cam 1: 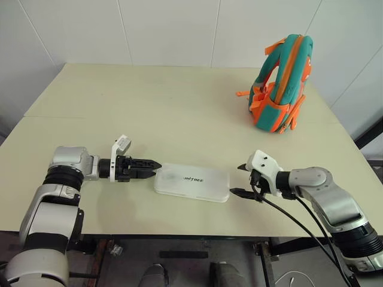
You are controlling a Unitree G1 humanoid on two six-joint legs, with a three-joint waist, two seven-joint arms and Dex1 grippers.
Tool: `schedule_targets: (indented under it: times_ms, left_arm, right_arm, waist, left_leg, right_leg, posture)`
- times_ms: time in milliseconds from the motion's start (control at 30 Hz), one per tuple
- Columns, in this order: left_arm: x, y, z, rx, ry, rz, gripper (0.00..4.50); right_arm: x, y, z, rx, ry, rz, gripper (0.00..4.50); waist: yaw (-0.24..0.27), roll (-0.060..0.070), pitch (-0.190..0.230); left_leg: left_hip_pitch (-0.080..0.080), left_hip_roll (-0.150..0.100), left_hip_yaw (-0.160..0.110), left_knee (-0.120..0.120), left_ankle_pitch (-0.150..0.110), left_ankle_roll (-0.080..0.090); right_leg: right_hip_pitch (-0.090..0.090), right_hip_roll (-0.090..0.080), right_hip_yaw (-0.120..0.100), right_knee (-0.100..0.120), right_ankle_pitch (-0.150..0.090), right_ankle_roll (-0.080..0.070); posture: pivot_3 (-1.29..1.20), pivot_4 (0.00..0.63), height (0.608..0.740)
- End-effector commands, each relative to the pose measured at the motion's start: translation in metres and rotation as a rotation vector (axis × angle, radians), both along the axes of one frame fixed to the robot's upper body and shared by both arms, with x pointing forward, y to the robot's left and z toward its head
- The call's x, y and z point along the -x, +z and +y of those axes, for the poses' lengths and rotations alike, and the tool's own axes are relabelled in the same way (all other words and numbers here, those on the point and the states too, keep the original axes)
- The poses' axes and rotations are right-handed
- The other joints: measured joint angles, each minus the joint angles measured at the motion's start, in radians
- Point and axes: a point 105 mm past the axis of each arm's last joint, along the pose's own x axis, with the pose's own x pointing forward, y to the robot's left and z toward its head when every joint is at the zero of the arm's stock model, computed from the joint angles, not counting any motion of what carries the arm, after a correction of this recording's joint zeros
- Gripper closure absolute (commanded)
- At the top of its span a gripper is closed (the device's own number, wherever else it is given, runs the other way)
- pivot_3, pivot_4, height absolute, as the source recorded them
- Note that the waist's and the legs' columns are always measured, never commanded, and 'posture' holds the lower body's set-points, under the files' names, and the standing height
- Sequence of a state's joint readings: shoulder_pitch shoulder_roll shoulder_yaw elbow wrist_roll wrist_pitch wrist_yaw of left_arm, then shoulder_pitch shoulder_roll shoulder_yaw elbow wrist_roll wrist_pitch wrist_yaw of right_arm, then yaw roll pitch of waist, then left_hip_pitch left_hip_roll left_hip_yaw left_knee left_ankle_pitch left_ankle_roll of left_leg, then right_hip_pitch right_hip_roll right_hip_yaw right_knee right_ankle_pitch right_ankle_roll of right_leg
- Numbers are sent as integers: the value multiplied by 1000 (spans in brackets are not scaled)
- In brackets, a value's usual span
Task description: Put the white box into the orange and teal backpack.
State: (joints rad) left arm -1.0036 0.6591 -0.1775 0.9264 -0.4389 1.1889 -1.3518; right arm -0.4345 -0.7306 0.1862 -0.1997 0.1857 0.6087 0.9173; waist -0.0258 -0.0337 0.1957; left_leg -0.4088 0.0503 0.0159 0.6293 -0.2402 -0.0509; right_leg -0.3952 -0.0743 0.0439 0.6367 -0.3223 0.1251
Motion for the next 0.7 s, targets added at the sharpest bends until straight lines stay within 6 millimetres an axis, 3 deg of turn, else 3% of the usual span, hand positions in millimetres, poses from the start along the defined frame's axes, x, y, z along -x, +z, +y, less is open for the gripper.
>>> schedule_targets:
  times_ms: [33, 467, 600, 700]
  left_arm:
    - [-1, -5, -4, -1, -13, 10, 0]
    - [-4, -12, -16, -6, -74, -22, 0]
    - [-1, -14, -19, -32, -136, -66, 833]
    - [-1, -11, -23, -19, -157, -88, 1748]
  right_arm:
    - [0, 13, 7, -15, 31, -54, 28]
    - [1, 14, 10, -15, 43, -55, 28]
    - [1, 14, 9, -13, 39, -58, 0]
    - [0, 15, 9, -14, 39, -60, 0]
  waist:
    - [0, 0, 0]
    - [4, 0, 0]
    - [7, 0, 0]
    - [4, 0, 0]
  left_leg:
    - [0, 0, 0, 0, 0, 0]
    - [1, -1, -1, 1, 0, 0]
    - [1, -1, -1, 1, 0, 0]
    - [0, -1, -1, 0, 0, 0]
  right_leg:
    - [0, 0, 0, 0, 0, 0]
    - [1, 0, 0, 1, 0, 0]
    - [1, 0, 0, 1, 0, 1]
    - [1, 0, 0, 0, 0, 1]
  posture:
    - [0, 150, 740]
    - [0, 150, 740]
    - [0, 150, 740]
    - [0, 150, 740]
